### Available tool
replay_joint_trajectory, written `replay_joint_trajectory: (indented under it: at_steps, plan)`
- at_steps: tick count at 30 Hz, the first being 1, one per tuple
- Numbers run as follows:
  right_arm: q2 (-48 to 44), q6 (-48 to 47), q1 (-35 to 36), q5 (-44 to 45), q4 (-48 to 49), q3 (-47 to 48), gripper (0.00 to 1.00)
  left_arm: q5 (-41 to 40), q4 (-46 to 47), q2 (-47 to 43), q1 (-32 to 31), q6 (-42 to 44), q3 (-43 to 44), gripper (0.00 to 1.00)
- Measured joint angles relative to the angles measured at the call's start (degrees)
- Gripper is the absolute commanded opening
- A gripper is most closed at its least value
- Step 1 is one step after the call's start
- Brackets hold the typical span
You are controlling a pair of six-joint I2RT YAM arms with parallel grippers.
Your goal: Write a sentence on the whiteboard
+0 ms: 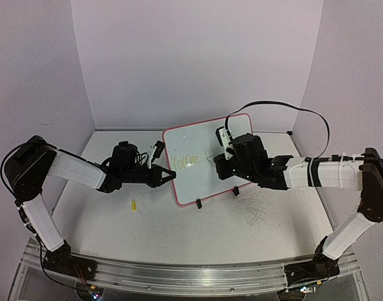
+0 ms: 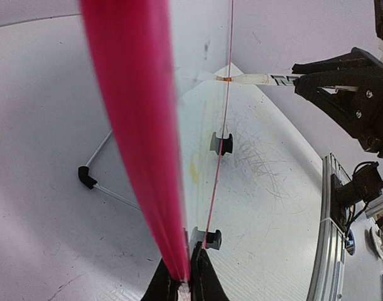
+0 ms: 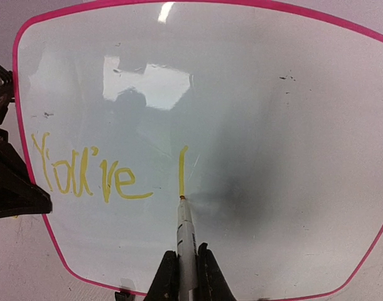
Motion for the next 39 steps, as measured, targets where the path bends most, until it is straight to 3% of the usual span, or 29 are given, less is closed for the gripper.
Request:
replay_joint_trajectory:
  at_steps: [12, 39]
  plan:
    - [-6.6, -0.8, -0.5, -0.6, -2.0, -1.0, 0.00, 0.1, 0.0, 0.0, 0.0, 0.0, 0.0, 0.00]
    - [-0.4, -1.3, -1.4, -1.5, 0.4, 1.1, 0.00, 0.1, 0.0, 0.0, 0.0, 0.1, 0.0, 0.00]
